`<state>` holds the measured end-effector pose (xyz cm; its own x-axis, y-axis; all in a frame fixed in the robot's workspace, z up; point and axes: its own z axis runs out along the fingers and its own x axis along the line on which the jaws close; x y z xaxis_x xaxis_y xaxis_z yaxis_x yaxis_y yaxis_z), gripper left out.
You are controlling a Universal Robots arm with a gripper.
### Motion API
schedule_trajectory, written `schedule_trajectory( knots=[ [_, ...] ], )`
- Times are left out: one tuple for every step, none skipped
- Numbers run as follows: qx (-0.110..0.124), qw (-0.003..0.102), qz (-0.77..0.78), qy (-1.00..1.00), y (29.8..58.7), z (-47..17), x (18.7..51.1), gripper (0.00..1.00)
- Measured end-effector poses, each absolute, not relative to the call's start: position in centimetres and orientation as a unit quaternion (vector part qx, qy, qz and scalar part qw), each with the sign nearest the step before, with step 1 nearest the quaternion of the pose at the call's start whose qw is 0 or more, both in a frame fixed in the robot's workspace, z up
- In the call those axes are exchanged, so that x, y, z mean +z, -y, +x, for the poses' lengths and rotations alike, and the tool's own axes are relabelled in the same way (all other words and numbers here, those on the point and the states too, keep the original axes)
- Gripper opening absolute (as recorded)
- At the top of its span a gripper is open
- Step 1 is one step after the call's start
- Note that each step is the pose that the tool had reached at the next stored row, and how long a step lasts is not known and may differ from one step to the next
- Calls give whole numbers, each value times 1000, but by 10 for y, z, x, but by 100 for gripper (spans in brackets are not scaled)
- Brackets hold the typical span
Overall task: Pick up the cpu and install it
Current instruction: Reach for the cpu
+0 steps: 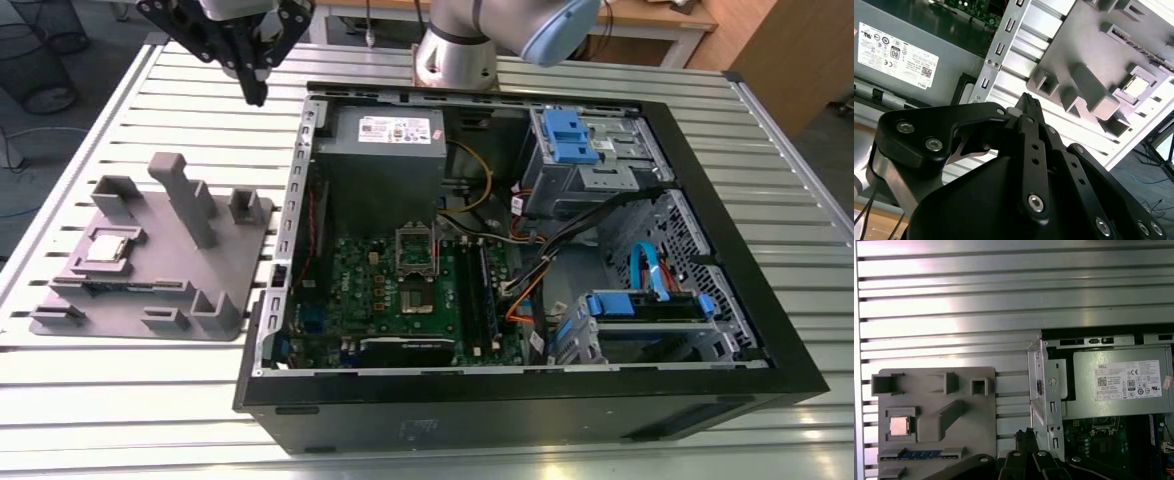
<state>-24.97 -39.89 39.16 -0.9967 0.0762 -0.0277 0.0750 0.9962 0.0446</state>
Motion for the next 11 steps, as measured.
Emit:
schedule_trajectory(
  knots=[
    [22, 15, 38, -999, 399, -252, 392, 11],
    [22, 15, 38, -999, 399, -254, 391, 11],
    [22, 15, 38, -999, 399, -256, 391, 11],
    [22, 15, 38, -999, 399, -258, 391, 11],
    [22, 15, 38, -999, 399, -260, 391, 11],
    [22, 15, 38, -999, 399, -262, 391, 11],
    [22, 15, 38, -999, 399, -264, 390, 11],
    [22, 15, 38, -999, 399, -266, 390, 11],
    [22, 15, 38, -999, 399, -267, 390, 11],
    [22, 15, 38, -999, 399, -269, 390, 11],
    [22, 15, 38, -999, 399, -271, 390, 11]
  ],
)
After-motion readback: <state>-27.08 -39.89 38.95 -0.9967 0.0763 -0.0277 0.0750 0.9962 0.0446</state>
